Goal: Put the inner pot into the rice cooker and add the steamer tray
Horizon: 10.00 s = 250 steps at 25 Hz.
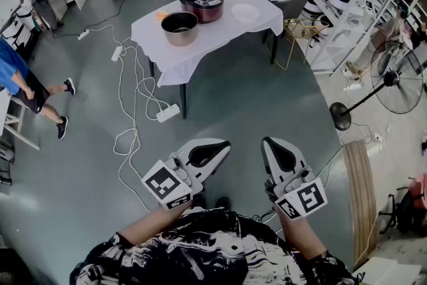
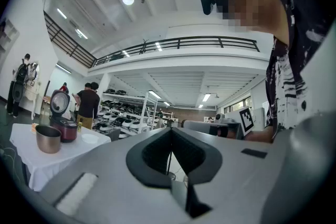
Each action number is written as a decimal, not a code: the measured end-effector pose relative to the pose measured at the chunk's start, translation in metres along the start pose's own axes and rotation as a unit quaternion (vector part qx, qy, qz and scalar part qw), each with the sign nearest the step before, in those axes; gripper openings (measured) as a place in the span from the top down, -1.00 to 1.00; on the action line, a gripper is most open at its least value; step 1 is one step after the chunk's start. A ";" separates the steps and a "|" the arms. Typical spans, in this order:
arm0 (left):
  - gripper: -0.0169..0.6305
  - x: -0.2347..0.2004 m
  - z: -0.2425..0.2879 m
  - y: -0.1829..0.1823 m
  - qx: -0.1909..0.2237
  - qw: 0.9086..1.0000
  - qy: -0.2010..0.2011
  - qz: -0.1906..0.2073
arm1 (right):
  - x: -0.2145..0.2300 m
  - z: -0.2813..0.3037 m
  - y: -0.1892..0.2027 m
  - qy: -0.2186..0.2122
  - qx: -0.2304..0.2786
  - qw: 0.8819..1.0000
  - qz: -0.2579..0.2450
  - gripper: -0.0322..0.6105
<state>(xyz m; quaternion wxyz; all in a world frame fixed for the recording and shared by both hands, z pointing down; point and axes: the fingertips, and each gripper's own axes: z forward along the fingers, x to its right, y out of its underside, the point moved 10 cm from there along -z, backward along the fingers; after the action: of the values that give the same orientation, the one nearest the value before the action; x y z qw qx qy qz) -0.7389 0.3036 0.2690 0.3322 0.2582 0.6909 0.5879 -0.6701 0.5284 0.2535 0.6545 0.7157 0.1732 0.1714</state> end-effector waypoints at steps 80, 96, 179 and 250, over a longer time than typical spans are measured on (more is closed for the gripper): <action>0.93 -0.515 0.415 -0.024 0.010 0.995 -0.102 0.022 | 0.545 0.448 0.036 -0.135 0.007 0.991 -0.007 -0.82; 0.93 -0.677 0.383 -0.024 0.037 0.960 -0.276 0.021 | 0.604 0.684 0.071 -0.286 -0.022 0.958 -0.004 -0.82; 0.93 -0.737 0.160 -0.069 0.140 0.806 -0.572 0.065 | 0.301 1.101 0.285 -0.549 -0.505 0.618 -0.247 0.90; 0.93 -0.799 0.251 -0.077 0.139 0.871 -0.469 0.045 | 0.648 1.107 0.310 -0.191 -0.578 0.771 -0.188 0.72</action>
<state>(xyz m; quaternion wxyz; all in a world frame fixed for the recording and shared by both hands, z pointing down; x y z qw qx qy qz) -0.0291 -0.1464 0.2951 0.5510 0.5778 0.5164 0.3095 0.4311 -0.1624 0.4814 0.9835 0.1734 0.0442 -0.0278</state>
